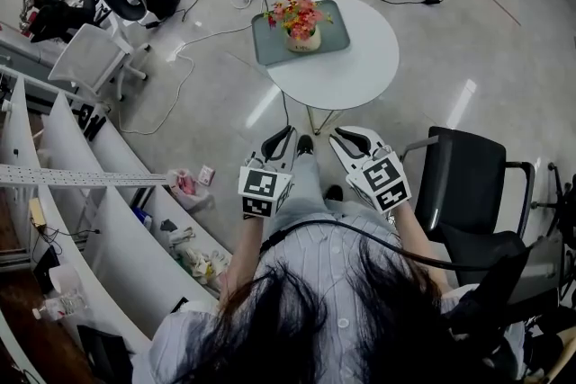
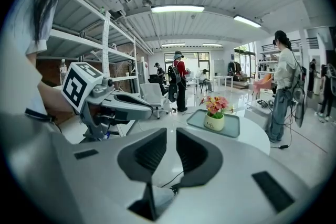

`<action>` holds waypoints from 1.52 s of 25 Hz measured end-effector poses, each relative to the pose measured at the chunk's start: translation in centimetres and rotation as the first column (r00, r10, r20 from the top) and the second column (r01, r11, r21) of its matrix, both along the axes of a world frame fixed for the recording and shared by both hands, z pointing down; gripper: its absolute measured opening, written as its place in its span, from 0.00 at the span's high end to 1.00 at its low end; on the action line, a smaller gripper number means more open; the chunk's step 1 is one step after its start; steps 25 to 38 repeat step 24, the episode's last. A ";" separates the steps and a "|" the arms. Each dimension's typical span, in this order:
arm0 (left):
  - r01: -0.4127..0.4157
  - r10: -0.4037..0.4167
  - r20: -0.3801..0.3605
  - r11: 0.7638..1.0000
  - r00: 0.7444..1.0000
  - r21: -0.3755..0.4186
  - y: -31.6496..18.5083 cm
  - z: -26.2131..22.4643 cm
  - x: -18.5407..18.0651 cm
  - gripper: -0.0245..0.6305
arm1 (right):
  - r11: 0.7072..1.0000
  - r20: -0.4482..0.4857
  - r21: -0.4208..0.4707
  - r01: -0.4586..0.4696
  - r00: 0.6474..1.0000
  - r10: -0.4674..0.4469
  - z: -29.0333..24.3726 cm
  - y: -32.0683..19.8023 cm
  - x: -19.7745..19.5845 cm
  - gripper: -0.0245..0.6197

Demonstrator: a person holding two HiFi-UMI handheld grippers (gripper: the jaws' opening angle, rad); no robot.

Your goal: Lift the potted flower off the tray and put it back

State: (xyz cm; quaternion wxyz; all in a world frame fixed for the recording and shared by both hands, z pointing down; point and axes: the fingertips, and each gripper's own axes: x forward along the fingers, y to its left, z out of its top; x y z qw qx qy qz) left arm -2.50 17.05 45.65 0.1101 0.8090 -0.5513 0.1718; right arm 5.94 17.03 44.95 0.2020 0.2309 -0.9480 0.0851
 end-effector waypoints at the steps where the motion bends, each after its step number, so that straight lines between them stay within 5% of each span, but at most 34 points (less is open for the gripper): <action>1: 0.003 -0.003 0.000 1.000 1.000 0.003 0.0 0.0 0.0 0.91 | 1.000 -0.002 0.002 0.003 1.000 -0.003 0.0 0.1 0.0 0.85; 38: -0.009 0.010 0.014 1.000 1.000 -0.026 0.3 0.4 0.5 0.91 | 1.000 -0.012 0.001 0.011 1.000 -0.011 0.2 0.0 0.3 0.85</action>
